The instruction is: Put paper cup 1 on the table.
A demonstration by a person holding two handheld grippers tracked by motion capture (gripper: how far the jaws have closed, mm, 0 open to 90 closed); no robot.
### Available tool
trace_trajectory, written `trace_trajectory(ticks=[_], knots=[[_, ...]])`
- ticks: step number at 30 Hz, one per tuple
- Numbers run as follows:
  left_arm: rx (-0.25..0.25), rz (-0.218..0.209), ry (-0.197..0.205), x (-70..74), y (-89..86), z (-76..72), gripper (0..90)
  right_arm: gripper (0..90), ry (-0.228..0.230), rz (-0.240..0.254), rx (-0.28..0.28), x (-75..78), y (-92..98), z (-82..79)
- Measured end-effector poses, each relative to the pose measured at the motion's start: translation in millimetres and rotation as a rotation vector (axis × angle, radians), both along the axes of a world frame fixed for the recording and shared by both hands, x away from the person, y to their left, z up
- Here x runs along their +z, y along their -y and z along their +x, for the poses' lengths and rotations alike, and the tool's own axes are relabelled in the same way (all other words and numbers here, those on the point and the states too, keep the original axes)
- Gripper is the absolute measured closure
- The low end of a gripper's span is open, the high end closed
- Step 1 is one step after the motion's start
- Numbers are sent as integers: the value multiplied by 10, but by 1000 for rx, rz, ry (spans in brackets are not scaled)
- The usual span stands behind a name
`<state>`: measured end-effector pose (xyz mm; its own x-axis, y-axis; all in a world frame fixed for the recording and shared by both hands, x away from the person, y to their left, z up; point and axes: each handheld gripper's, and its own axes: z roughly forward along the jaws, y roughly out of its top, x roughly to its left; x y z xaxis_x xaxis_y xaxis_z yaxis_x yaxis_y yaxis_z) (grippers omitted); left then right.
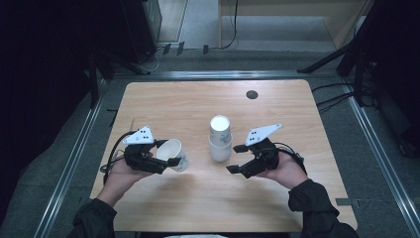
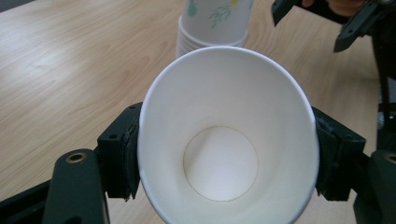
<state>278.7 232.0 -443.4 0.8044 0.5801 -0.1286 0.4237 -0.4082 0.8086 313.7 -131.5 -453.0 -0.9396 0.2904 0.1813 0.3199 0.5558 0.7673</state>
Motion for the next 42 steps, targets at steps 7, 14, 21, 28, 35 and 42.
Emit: trace_trajectory(ticks=[7, 14, 21, 28, 35, 42], knots=[[68, 45, -16, -89, -159, 116, 250, 252, 9, -22, -5, -29, 21, 24], [152, 56, -58, -226, -327, 306, 250, 262, -7, -26, 6, -60, 3, 13], [199, 82, -71, -313, -462, 398, 250, 268, -10, -39, 6, -94, -6, 33], [253, 79, -86, -362, -628, 476, 250, 269, -31, -49, 27, -150, -79, 14], [283, 105, -71, -365, -698, 527, 249, 270, -32, -65, 35, -175, -101, -9], [326, 137, -75, -401, -793, 606, 246, 271, -29, -56, 22, -170, -47, -14]])
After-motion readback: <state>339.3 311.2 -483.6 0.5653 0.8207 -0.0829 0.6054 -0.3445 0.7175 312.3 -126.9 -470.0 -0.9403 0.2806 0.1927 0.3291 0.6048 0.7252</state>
